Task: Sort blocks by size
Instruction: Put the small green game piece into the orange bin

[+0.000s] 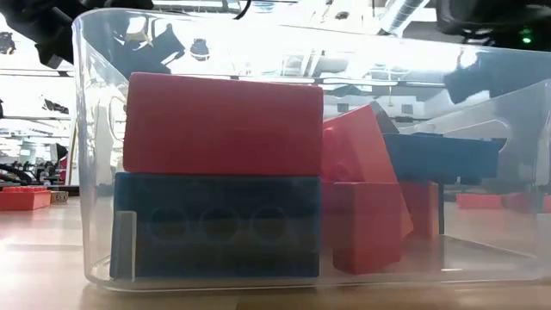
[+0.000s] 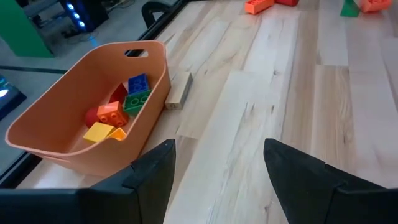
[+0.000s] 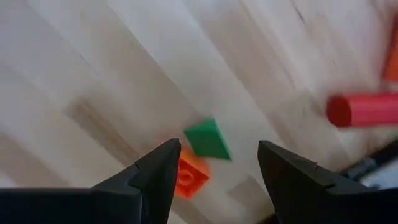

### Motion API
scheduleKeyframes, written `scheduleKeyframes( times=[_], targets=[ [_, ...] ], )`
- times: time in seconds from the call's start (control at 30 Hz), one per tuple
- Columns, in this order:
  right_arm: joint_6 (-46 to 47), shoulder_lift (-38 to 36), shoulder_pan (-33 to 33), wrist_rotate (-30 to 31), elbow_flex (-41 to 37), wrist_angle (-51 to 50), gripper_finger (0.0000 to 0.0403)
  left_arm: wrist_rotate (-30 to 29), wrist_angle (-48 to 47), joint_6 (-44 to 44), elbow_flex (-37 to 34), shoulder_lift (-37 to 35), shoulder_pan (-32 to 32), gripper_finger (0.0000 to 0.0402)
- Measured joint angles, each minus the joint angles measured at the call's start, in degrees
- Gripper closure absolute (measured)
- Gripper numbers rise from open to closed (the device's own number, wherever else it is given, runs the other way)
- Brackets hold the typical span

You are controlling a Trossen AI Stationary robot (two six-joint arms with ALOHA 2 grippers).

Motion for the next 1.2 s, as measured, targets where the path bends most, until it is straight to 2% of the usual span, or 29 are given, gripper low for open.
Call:
scheduleKeyframes(
  times=[0.23, 0.63, 0.77, 1.07, 1.2],
  targets=[
    [6.34, -0.04, 4.79, 0.88, -4.36, 0.68, 0.0152, 0.16, -0.38, -0.31, 0.0, 0.0, -1.16, 0.0164],
    [2.46, -0.01, 4.54, 0.63, -11.54, 9.26, 0.0182, 0.16, -0.42, 0.26, 0.0, 0.01, -1.25, 0.0164],
    [0.01, -0.01, 3.54, 0.62, -12.57, 10.94, 0.0218, 0.16, -0.4, 0.26, 0.0, 0.01, -1.25, 0.0164],
    [-5.28, -0.12, -0.44, 0.43, -13.39, 14.08, 0.0329, 0.16, -0.4, 0.26, 0.0, 0.01, -1.22, 0.0164],
    [-8.14, -0.12, -2.2, 0.26, -12.28, 13.93, 0.0362, 0.16, -0.4, 0.28, 0.0, -0.01, -1.22, 0.0164]
  ],
)
